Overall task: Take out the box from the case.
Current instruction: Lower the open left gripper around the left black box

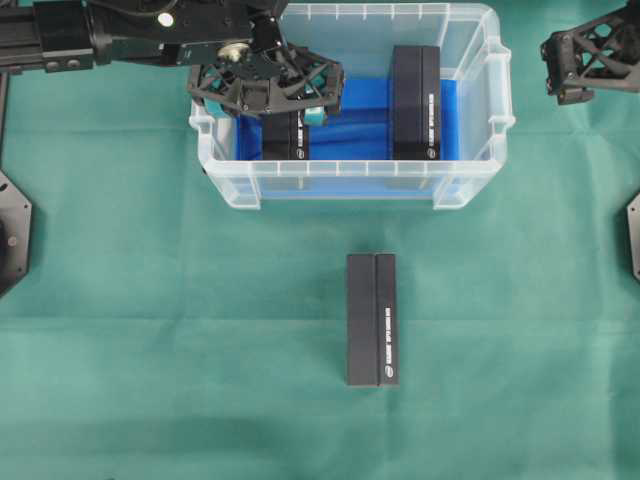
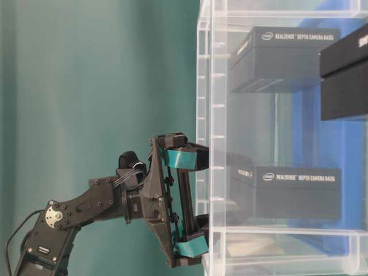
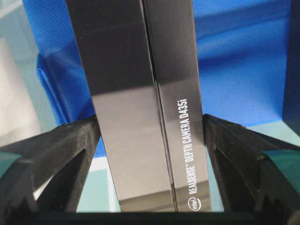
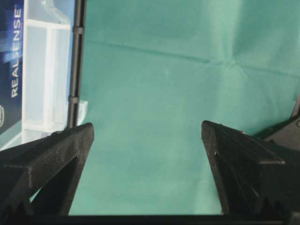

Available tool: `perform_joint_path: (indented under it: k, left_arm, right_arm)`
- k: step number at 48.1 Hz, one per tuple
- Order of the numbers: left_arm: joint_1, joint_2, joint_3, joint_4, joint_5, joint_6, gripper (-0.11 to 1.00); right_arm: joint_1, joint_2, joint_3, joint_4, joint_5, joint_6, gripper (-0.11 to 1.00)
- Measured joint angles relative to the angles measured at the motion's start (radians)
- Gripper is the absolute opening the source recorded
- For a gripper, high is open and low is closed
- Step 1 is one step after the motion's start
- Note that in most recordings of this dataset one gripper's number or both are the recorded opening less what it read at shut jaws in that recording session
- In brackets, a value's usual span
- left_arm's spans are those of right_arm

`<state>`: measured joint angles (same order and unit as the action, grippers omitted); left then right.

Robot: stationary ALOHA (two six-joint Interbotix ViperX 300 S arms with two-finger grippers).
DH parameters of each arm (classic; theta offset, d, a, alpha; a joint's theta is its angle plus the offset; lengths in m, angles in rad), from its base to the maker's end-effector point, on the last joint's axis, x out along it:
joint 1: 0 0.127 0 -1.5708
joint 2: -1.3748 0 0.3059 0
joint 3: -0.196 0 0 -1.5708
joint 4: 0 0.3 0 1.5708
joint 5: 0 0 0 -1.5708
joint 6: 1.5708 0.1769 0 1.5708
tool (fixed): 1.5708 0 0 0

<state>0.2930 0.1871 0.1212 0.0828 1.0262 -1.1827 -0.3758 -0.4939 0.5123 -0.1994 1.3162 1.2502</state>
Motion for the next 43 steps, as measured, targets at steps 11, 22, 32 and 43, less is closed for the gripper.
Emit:
perform_joint_path:
  k: [11,22,32,43]
  left_arm:
    - [0.000,-0.002,0.002,0.000,0.000,-0.003,0.89]
    - [0.000,-0.002,0.008,-0.002,0.006,-0.017,0.63]
    - [0.003,-0.003,0.008,-0.006,0.008,-0.034,0.63]
    - [0.003,-0.002,0.009,-0.006,0.008,-0.037,0.63]
  right_arm:
    - [0.005,0.000,0.000,0.002,-0.011,0.000,0.94]
    - [0.011,0.000,0.000,0.000,-0.012,0.000,0.94]
    - [0.018,0.000,0.000,0.000,-0.012,0.000,0.94]
    - [0.018,-0.002,0.000,-0.003,-0.012,-0.003,0.94]
